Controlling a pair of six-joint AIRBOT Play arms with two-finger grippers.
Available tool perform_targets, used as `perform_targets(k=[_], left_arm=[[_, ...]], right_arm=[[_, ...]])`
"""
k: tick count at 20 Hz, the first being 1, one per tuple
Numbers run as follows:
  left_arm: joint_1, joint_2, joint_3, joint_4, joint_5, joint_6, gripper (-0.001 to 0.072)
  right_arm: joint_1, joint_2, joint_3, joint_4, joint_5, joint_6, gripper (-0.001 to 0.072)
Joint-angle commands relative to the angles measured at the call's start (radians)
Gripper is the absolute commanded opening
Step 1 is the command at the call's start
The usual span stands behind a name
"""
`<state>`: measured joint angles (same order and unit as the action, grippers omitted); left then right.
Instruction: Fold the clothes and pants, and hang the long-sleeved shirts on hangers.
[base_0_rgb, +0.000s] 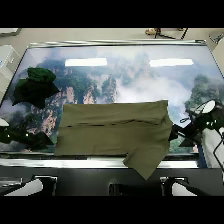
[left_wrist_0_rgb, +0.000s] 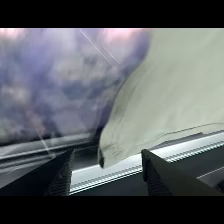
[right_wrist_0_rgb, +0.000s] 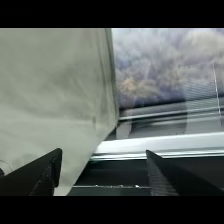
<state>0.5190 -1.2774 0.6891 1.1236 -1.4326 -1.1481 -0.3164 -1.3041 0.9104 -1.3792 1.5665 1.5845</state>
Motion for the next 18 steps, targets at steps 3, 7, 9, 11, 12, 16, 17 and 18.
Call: perform_targets(k=[3,7,9,11,12,16,17,18], left_arm=[[0.007,0.043,-0.119,-0.037,0.054,0.052,0.0407],[-0.054,0.008,-0.149,-0.055,0.087,0.051,0.0371],[-0.072,0.005,-0.153,-0.099,0.138,0.048,0.0346],[-0.083,0.004,-0.153,-0.147,0.158,0.048,0.0124],[-0.089,0.004,-0.153,-0.155,0.149,0.049,0.0028],[-0.090,0.005,-0.152,-0.153,0.122,0.049,0.0028],[-0.090,0.007,-0.152,-0.152,0.122,0.049,0.0028],[-0.090,0.008,-0.151,-0.153,0.119,0.049,0.0028]], right_arm=[[-0.004,0.039,-0.074,0.035,-0.038,-0.019,0.0592],[-0.004,0.039,-0.074,0.040,-0.037,-0.019,0.0591],[-0.004,0.039,-0.074,0.040,-0.022,-0.020,0.0581],[-0.004,0.039,-0.074,0.040,-0.015,-0.022,0.0569],[-0.004,0.040,-0.079,0.040,-0.016,-0.022,0.0568],[-0.004,0.082,-0.249,0.063,-0.089,-0.032,0.0569],[-0.004,0.090,-0.304,0.097,-0.115,-0.053,0.0569],[-0.004,0.093,-0.346,0.134,-0.141,-0.073,0.0569]])
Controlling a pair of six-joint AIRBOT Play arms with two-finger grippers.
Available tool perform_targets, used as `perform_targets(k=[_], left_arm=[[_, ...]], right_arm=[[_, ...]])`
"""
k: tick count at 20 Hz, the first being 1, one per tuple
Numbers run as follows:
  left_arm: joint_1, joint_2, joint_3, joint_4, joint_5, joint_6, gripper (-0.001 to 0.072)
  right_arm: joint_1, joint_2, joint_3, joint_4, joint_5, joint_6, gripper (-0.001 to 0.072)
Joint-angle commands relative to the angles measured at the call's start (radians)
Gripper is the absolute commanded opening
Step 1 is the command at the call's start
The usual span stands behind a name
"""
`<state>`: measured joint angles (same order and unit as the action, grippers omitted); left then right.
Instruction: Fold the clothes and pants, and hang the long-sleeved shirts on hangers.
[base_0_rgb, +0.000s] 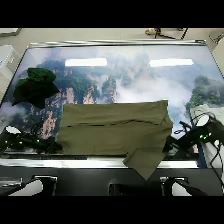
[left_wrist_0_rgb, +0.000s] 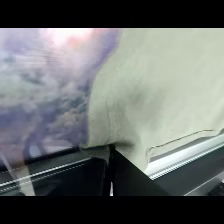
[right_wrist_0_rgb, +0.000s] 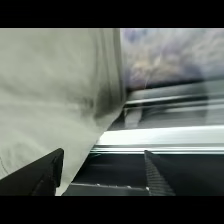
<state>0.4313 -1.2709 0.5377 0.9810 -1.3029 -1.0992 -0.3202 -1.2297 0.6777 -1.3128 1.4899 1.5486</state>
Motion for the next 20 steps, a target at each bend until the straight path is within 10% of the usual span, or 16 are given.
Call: perform_targets(k=[1,8,10,20], left_arm=[[-0.002,0.004,0.001,-0.010,-0.016,0.000,0.0028],[-0.002,0.008,0.002,-0.010,-0.023,0.001,0.0027],[0.000,0.008,0.007,-0.010,-0.025,0.000,0.0028],[-0.077,-0.089,0.389,-0.089,-0.013,-0.144,0.0028]], right_arm=[[0.000,0.018,-0.148,0.112,-0.091,-0.057,0.0569],[0.000,0.018,-0.200,0.231,-0.187,-0.087,0.0379],[0.000,0.020,-0.201,0.230,-0.155,-0.088,0.0030],[0.080,-0.140,0.458,0.228,-0.053,-0.042,0.0031]])
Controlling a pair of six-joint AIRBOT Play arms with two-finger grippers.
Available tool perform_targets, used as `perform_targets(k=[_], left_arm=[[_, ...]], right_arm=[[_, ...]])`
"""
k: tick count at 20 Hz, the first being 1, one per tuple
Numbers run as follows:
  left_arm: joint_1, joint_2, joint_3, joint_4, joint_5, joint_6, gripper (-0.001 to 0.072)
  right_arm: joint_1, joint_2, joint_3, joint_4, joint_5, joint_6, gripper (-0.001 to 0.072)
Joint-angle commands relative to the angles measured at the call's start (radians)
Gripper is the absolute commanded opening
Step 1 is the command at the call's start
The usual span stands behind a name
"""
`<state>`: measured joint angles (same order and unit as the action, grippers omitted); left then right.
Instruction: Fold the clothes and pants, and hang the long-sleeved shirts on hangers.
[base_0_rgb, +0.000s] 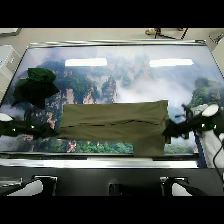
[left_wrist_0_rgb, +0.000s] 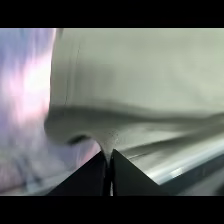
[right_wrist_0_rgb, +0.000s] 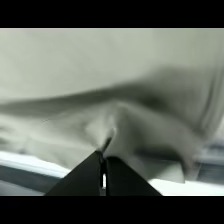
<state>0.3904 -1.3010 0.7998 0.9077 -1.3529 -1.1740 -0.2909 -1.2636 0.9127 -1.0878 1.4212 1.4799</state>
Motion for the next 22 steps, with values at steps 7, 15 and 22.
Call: perform_targets(k=[7,15,22], left_arm=[[-0.092,-0.399,0.574,-0.019,-0.018,-0.189,0.0028],[-0.122,-0.587,0.687,-0.018,-0.050,-0.225,0.0088],[0.011,-0.543,0.780,-0.018,-0.248,-0.230,0.0606]], right_arm=[[0.146,-0.547,0.744,0.014,-0.002,0.099,0.0033],[0.146,-0.682,0.783,0.113,-0.042,0.107,0.0035],[-0.078,-0.608,0.781,0.132,0.170,0.077,0.0694]])
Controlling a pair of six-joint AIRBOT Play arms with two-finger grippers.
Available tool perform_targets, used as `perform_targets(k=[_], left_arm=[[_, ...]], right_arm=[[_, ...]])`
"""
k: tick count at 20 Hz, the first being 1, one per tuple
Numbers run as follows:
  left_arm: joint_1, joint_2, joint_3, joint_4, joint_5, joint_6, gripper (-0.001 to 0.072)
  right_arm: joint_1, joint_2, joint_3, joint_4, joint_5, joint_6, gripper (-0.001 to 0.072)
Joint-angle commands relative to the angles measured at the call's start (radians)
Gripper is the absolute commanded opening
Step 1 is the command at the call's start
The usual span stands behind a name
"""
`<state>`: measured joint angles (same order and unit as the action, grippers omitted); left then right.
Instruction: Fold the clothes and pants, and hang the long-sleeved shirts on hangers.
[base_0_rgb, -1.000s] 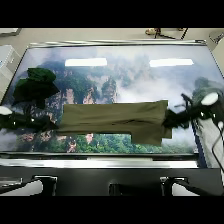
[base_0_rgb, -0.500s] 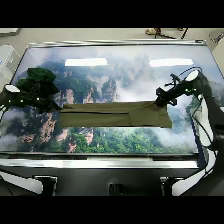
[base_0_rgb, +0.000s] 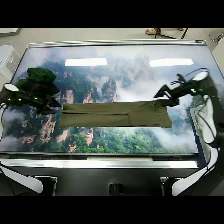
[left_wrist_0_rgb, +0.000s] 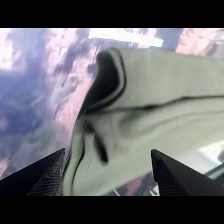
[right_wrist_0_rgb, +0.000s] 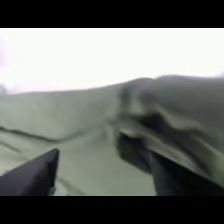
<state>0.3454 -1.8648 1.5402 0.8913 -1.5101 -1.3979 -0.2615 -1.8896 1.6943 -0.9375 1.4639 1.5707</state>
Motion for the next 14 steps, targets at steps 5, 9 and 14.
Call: perform_targets(k=[5,9,14], left_arm=[[0.098,0.151,0.041,-0.002,-0.093,-0.028,0.0605],[0.040,0.239,0.041,-0.002,-0.092,-0.028,0.0605],[-0.066,0.284,0.041,-0.002,-0.090,-0.028,0.0605]], right_arm=[[-0.220,0.016,-0.125,-0.097,0.078,-0.040,0.0717],[-0.189,-0.047,-0.168,-0.033,0.025,-0.107,0.0718],[-0.108,-0.080,-0.167,0.140,0.052,-0.222,0.0717]])
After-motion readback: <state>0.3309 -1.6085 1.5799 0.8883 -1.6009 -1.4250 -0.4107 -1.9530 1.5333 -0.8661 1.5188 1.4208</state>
